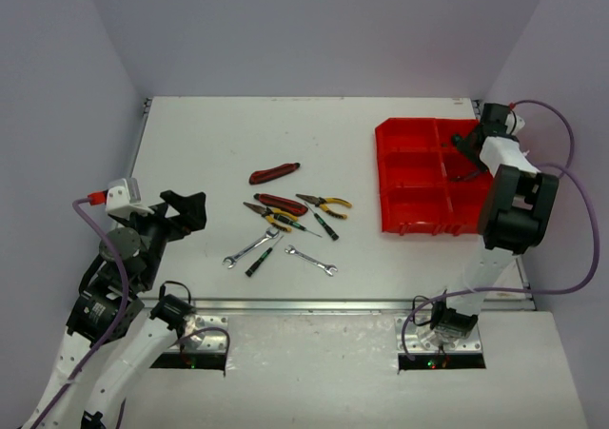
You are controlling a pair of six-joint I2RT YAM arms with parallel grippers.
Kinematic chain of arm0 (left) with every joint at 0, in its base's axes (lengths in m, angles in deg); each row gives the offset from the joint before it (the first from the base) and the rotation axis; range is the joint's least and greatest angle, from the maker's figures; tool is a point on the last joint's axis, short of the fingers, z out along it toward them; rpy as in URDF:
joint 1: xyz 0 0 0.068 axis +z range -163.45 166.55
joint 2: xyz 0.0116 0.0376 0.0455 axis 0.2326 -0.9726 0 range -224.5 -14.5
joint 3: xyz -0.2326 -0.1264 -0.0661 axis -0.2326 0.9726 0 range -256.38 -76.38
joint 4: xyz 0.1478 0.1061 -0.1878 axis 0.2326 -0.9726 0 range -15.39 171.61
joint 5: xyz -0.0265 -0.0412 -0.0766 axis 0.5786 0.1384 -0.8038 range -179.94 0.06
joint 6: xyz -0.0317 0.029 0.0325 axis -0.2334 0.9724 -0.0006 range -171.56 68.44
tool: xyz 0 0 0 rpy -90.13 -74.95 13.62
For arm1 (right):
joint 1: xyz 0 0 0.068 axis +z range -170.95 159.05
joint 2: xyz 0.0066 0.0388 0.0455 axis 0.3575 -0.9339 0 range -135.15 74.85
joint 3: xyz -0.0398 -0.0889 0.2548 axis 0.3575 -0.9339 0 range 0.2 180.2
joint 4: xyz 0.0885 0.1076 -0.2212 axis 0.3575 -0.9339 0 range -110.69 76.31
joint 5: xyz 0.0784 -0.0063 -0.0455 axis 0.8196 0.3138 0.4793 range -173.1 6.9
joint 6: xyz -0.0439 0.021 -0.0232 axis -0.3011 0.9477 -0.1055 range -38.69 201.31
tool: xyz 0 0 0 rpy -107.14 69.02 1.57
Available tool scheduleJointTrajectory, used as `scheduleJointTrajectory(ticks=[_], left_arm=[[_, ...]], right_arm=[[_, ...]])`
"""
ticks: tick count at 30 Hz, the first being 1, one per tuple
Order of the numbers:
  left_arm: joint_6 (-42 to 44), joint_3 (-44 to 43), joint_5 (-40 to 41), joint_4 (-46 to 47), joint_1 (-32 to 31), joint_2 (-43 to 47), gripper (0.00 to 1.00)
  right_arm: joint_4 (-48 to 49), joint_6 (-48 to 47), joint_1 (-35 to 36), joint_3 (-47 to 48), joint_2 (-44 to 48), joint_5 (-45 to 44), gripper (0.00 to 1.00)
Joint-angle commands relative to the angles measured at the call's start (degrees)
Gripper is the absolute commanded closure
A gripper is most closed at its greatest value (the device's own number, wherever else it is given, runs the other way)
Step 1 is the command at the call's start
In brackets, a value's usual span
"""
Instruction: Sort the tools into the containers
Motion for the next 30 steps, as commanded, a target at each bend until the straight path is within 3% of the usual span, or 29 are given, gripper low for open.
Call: scheduleJointTrajectory(ticks=[1,3,7,12,16,20,24,27,28,30], left_arm=[[-0.2,0.0,-0.1,2.0,-0.6,0.6,0.0],[-0.1,0.0,-0.1,2.1,-0.6,0.5,0.0],[-0.2,0.0,-0.1,2.1,-0.6,0.1,0.0],[-0.2,-0.1,0.1,2.0,-0.6,-0.9,0.0],[-0.3,-0.2,0.4,1.8,-0.6,-2.3,0.0],[-0.4,-0.2,0.6,1.7,-0.6,-3.5,0.0],[-0.4,-0.2,0.8,1.5,-0.6,-4.5,0.0],[-0.5,-0.2,0.9,1.5,-0.6,-5.2,0.0],[-0.5,-0.3,0.8,1.5,-0.6,-5.4,0.0],[-0.5,-0.3,0.9,1.5,-0.6,-5.6,0.0]], right_arm=[[0.4,1.7,-0.2,-0.1,4.7,1.6,0.4],[0.2,2.1,-0.1,-0.1,5.7,2.7,0.39],[-0.9,2.1,1.0,1.3,8.1,8.4,0.28],[0.6,1.1,5.2,-1.2,14.4,9.0,0.19],[2.2,-2.1,11.1,-5.9,21.8,8.5,0.01],[-1.0,-5.4,19.6,-6.9,26.8,8.3,0.01],[-8.7,-12.5,31.9,-6.8,29.6,3.1,0.01],[-9.1,-15.4,42.9,-10.3,32.8,-2.3,0.01],[-6.9,-15.1,45.6,-14.9,33.9,-0.6,0.01],[-1.6,-13.5,45.9,-20.4,36.0,13.1,0.01]])
